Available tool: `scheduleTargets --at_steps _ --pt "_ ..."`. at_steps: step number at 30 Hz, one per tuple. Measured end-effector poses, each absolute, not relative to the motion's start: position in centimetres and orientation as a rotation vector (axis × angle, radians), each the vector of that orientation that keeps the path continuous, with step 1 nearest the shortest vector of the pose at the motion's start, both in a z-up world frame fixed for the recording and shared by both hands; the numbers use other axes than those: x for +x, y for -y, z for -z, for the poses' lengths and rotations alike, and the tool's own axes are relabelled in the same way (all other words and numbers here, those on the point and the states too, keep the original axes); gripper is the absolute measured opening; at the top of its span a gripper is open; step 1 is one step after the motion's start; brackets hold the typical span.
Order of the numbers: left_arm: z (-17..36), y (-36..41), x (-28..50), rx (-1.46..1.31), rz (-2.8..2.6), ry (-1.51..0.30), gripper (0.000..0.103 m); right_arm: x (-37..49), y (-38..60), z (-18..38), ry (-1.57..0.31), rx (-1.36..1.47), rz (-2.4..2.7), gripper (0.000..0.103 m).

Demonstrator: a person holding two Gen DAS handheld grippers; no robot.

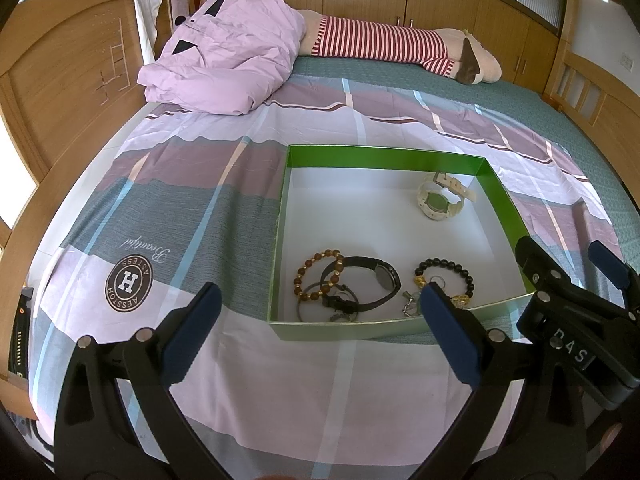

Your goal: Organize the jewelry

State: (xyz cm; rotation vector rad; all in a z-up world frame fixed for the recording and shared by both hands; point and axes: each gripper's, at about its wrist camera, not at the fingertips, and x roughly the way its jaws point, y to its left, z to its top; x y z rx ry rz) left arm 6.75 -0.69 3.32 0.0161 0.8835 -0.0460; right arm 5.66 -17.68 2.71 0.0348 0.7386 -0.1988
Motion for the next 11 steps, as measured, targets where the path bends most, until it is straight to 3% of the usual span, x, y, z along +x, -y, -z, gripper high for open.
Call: scheduleTargets --at_steps 11 --pt "-3.04 0.96 6.43 0.011 0.047 -0.892 0.101 5.44 17.56 -2.41 -0.736 0.03 0.194 0.102"
